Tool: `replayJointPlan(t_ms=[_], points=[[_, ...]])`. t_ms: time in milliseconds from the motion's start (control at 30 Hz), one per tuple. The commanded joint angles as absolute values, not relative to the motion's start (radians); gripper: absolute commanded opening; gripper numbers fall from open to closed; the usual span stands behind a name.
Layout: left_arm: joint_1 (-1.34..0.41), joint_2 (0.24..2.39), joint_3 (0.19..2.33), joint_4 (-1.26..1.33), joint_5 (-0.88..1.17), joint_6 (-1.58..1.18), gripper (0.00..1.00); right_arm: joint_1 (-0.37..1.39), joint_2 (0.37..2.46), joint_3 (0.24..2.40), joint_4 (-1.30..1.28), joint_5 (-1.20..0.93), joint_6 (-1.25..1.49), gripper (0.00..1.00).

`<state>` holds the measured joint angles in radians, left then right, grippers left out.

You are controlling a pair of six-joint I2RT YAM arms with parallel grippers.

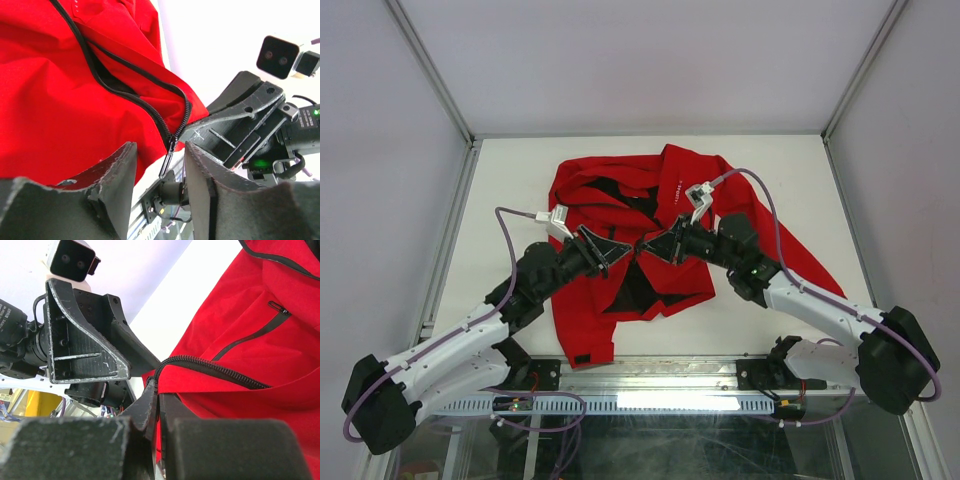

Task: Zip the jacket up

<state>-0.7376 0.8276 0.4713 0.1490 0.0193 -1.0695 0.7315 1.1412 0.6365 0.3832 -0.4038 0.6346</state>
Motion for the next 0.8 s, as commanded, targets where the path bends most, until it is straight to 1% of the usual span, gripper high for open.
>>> replayJointPlan(t_ms=[0,200,333,400,467,600,767], points=[[-0.732,0.813,0.462,0.187,-0.027,-1.123,0.45,0.74,1.141,0.634,0.5,-0.397,0.651,0.0],[-0.718,0.86,0.455,0.207,0.018,-1.177,0.48,0.739,1.137,0.624,0.518,-0.403,0.655,0.0],[-0.697,0.901,0.426,0.3,0.097,-1.232,0.48,0.74,1.139,0.619,0.527,-0.408,0.657,0.0],[-0.687,0.915,0.403,0.35,0.12,-1.258,0.47,0.74,1.14,0.615,0.535,-0.412,0.661,0.0],[-0.68,0.924,0.382,0.404,0.138,-1.276,0.44,0.741,1.141,0.613,0.538,-0.415,0.661,0.0],[-0.678,0.921,0.362,0.485,0.161,-1.284,0.33,0.741,1.143,0.605,0.542,-0.413,0.662,0.0],[-0.678,0.901,0.331,0.564,0.176,-1.295,0.24,0.741,1.147,0.598,0.551,-0.411,0.667,0.0]])
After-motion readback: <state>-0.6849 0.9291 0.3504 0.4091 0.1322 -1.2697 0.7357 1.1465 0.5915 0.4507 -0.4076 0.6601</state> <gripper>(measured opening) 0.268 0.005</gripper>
